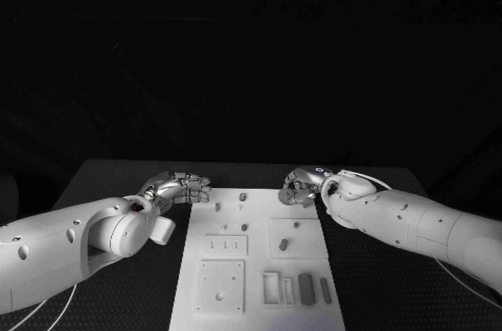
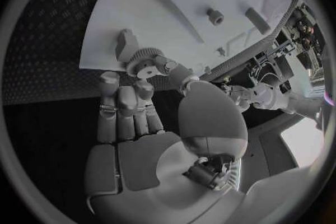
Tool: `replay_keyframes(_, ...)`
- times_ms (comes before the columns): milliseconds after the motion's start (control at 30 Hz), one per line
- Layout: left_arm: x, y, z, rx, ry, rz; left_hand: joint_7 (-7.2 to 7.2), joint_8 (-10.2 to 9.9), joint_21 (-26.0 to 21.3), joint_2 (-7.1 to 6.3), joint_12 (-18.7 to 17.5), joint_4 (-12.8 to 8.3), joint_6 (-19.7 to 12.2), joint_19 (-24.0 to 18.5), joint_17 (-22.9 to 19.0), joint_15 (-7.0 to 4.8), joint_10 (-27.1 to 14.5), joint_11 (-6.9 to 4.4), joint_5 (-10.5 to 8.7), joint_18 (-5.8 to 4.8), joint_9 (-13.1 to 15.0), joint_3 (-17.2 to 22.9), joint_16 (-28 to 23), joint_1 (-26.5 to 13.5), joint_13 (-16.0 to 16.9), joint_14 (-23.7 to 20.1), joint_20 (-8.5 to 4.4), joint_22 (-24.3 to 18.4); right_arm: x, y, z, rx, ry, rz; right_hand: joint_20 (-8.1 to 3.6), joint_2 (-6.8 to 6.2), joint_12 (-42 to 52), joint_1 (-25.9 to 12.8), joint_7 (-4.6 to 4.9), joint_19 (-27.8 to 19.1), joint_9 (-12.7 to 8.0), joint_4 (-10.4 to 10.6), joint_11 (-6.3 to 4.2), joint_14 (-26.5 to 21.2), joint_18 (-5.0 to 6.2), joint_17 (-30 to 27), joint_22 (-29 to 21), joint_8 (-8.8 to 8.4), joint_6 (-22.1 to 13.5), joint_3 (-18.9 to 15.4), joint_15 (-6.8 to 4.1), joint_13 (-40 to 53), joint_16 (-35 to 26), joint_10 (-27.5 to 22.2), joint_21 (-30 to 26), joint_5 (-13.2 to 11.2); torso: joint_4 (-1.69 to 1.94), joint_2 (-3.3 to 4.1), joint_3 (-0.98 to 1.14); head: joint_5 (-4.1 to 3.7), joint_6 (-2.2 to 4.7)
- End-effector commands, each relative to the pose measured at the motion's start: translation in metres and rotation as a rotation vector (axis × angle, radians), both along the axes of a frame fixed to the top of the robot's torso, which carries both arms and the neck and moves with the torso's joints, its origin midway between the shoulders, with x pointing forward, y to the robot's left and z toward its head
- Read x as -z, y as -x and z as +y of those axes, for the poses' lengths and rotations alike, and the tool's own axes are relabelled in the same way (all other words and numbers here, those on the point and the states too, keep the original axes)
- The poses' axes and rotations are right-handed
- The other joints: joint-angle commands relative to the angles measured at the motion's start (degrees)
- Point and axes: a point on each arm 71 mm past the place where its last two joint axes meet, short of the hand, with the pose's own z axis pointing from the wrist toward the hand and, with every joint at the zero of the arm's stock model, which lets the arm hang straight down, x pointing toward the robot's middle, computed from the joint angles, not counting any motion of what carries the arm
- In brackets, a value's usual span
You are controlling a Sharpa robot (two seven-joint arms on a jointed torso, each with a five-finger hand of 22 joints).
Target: Assemble the parts on the task board
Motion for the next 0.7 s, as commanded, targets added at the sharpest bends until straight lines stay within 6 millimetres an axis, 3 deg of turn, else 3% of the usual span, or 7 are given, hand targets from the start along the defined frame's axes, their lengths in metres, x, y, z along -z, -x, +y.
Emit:
replay_keyframes(33, -0.0012, 0.0002, -0.0020, 0.015, 0.006, -0.007, 0.26, -0.2, -0.2, -0.08, -0.2, -0.3, 0.1, 0.2, 0.1, 0.43, 0.3, 0.05, 0.07, -0.29, -0.1, 0.1, -0.3, -0.4, -0.1, 0.0, 0.10, 0.0, 0.0022, 0.0007, -0.0006, -0.008, 0.013, 0.005, 0.11, -0.59, 0.3, 0.0, 2.37, -0.4, -0.1, -0.2, 0.06, -0.5, 3.57, -0.1, 1.0, -0.18, -2.6, -0.1, 0.09, -0.1, 0.4, -0.3, -0.2, 0.2, -0.01, 0.00, 0.01, -0.01, 0.06)
replay_keyframes(700, -0.0011, -0.0003, -0.0024, 0.016, 0.006, -0.007, 0.24, -0.2, -0.2, -0.04, -0.3, -0.3, 0.1, 0.2, 0.1, 0.43, 0.3, 0.03, 0.07, -0.29, -0.1, 0.1, -0.4, -0.5, -0.1, 0.1, 0.11, 0.0, 0.0092, 0.0014, -0.0015, -0.007, 0.031, 0.019, 0.32, -0.34, 0.7, 1.9, 2.41, -0.8, 0.0, -0.3, 0.12, -0.9, 3.57, -0.3, 1.1, 0.34, -2.3, 0.1, 0.19, -0.2, 0.7, -0.7, -0.1, 0.2, 0.01, 0.03, 0.05, -0.06, -0.12)
